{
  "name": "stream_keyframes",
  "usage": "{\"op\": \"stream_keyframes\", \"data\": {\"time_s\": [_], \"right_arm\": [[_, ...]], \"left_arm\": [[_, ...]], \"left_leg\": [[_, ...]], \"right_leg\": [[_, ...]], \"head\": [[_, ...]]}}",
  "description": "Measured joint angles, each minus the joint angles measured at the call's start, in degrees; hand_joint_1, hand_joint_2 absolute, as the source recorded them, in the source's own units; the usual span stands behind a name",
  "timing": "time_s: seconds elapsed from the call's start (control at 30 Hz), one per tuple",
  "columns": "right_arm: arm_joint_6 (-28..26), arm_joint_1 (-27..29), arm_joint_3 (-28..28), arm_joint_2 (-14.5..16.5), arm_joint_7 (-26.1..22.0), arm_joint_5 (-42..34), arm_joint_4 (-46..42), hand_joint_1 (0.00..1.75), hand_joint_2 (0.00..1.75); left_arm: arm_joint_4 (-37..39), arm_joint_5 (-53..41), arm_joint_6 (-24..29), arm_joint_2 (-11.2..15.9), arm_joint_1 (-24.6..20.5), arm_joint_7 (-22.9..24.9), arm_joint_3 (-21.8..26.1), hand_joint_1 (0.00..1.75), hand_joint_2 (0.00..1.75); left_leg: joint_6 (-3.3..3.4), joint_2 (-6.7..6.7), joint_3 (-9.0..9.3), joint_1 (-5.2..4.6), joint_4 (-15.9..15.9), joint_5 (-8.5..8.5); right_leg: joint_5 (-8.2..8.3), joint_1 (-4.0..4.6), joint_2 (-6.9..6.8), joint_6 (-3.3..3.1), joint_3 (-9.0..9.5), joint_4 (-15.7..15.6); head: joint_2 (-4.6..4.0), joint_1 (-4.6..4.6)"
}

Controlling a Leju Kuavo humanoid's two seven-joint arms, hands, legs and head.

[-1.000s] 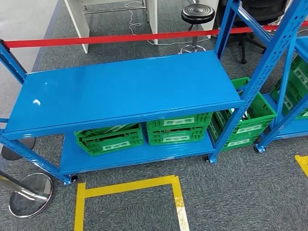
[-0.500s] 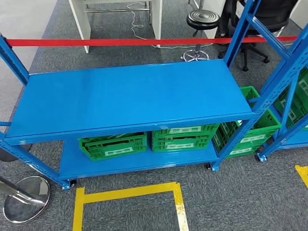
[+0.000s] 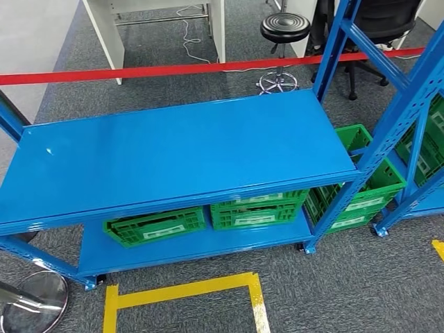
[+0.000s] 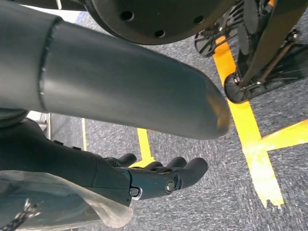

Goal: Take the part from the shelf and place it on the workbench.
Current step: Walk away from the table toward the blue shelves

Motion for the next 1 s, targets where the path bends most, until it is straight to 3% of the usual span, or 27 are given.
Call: {"op": "stream_keyframes", "data": {"time_s": [0.03, 0.1, 0.13, 0.17, 0.23, 0.33, 0.47, 0.57, 0.6, 0.7, 0.8, 0.83, 0.9, 0.93, 0.97, 1.0], "right_arm": [[0.01, 0.00, -0.02, -0.01, 0.00, 0.00, 0.06, 0.00, 0.00], [0.03, 0.00, -0.04, -0.01, 0.00, 0.00, 0.20, 0.00, 0.00], [0.04, -0.02, -0.05, -0.01, 0.00, 0.01, 0.30, 0.00, 0.00], [0.06, -0.06, -0.05, -0.01, -0.01, 0.01, 0.38, 0.00, 0.00], [0.09, -0.17, -0.07, -0.04, -0.01, 0.02, 0.52, 0.00, 0.00], [0.21, -0.34, -0.09, -0.22, -0.07, 0.02, 0.70, 0.00, 0.00], [0.28, -0.54, -0.11, -0.36, -0.11, 0.02, 0.91, 0.00, 0.00], [0.28, -0.54, -0.11, -0.37, -0.11, 0.02, 0.92, 0.00, 0.00], [0.38, -0.51, -0.19, -0.51, -0.17, 0.04, 1.15, 0.00, 0.00], [-0.33, -0.70, -0.44, -1.35, -1.67, 1.44, 2.62, 0.00, 0.00], [-2.34, -0.97, -0.25, -1.86, -3.41, 3.29, 3.97, 0.00, 0.00], [-2.79, -1.08, -0.13, -2.03, -3.84, 3.62, 4.45, 0.00, 0.00], [-3.28, -1.38, 0.08, -2.43, -4.44, 4.02, 5.44, 0.00, 0.00], [-3.36, -1.58, 0.17, -2.65, -4.61, 4.17, 5.96, 0.00, 0.00], [-3.39, -1.74, 0.30, -2.86, -4.78, 4.35, 6.51, 0.00, 0.44], [-3.42, -1.88, 0.44, -3.10, -4.91, 4.53, 7.08, 0.00, 0.87]], "left_arm": [[0.01, 0.00, -0.01, -0.01, 0.04, 0.03, 0.00, 0.00, 0.00], [0.03, 0.00, -0.01, 0.01, 0.11, 0.05, 0.00, 0.00, 0.00], [0.04, 0.00, -0.01, 0.03, 0.11, 0.05, 0.00, 0.00, 0.00], [0.04, 0.00, -0.02, 0.06, 0.09, 0.06, -0.01, 0.00, 0.00], [0.05, 0.01, -0.04, 0.09, 0.19, 0.12, -0.01, 0.00, 0.00], [0.08, 0.01, -0.10, 0.00, 0.25, 0.20, -0.02, 0.00, 0.00], [0.09, 0.02, -0.13, 0.01, -0.12, 0.20, -0.02, 0.00, 0.00], [0.09, 0.02, -0.13, 0.01, -0.12, 0.20, -0.01, 0.00, 0.00], [0.09, 0.03, -0.12, -0.01, -0.08, 0.25, -0.01, 0.00, 0.00], [0.22, 0.07, 0.16, -0.15, -0.11, 0.60, -0.02, 0.00, 0.00], [0.28, 0.07, 0.51, -0.29, -0.35, 0.77, -0.01, 0.00, 0.00], [0.28, 0.07, 0.61, -0.29, -0.40, 0.81, -0.01, 0.00, 0.00], [0.28, 0.02, 0.80, -0.30, -0.39, 1.01, -0.01, 0.00, 0.00], [0.28, -0.06, 0.85, -0.30, -0.37, 1.27, -0.02, 0.00, 0.44], [0.29, -0.21, 0.89, -0.29, -0.33, 1.64, -0.02, 0.00, 0.87], [0.30, -0.36, 0.90, -0.28, -0.31, 2.08, -0.02, 0.00, 1.31]], "left_leg": [[0.12, 0.00, -0.20, -0.01, -1.39, 1.47], [0.70, 0.00, 1.18, -0.13, -8.07, 7.18], [1.04, 0.03, 1.89, -0.31, -10.95, 8.50], [1.39, 0.02, 2.36, -0.49, -12.80, 8.91], [1.89, -0.04, 2.70, -0.75, -13.56, 8.22], [2.59, -0.08, 3.91, -0.30, -14.79, 9.62], [3.27, -0.01, 4.56, -0.14, -15.26, 9.34], [3.28, -0.01, 4.58, -0.14, -15.26, 9.32], [3.25, -0.07, 5.55, -0.15, -15.25, 8.50], [2.39, -0.22, 8.63, -0.36, -15.38, 5.40], [1.44, -0.20, 8.85, -0.45, -14.82, 4.28], [1.10, -0.20, 8.11, -0.42, -12.99, 3.28], [0.50, -0.19, 4.42, -0.19, -5.98, 0.50], [0.29, -0.19, 2.25, -0.05, -2.35, -0.48], [0.14, -0.18, 0.58, 0.06, -0.03, -0.48], [0.05, -0.18, -0.15, 0.17, 0.14, 0.80]], "right_leg": [[-0.43, 0.02, 0.11, 0.03, 0.64, -0.01], [-1.31, 0.06, 0.22, 0.23, 1.75, -0.06], [-1.74, 0.12, 0.28, 0.48, 2.25, -0.06], [-2.14, 0.19, 0.29, 0.82, 2.35, -0.06], [-2.87, 0.36, 0.33, 1.54, 2.62, -0.19], [-4.25, 0.44, 0.24, 2.39, 2.76, 1.04], [-7.73, 0.32, 0.19, 2.99, -1.56, 8.55], [-7.83, 0.32, 0.19, 3.00, -1.74, 8.83], [-5.21, 0.32, 0.17, 2.97, -2.63, 7.67], [2.15, 0.67, 0.17, 1.84, -3.88, 2.25], [1.79, 0.39, 0.13, 0.88, -2.79, 0.74], [1.74, 0.20, 0.03, 0.64, -2.34, 0.32], [1.43, 0.07, -0.11, 0.21, -1.58, -0.07], [1.23, 0.05, -0.11, 0.12, -1.29, -0.09], [0.98, 0.02, -0.08, 0.09, -0.97, -0.09], [0.69, -0.03, -0.01, 0.16, -0.55, -0.09]], "head": [[0.00, 0.01], [0.00, -0.02], [0.00, -0.04], [0.00, -0.16], [0.00, -0.32], [0.00, -0.20], [0.00, 0.18], [0.00, 0.18], [0.00, 0.19], [0.00, -0.04], [0.00, -0.25], [0.00, -0.34], [0.00, -0.50], [0.00, -0.49], [0.00, -0.50], [0.00, -0.50]]}}
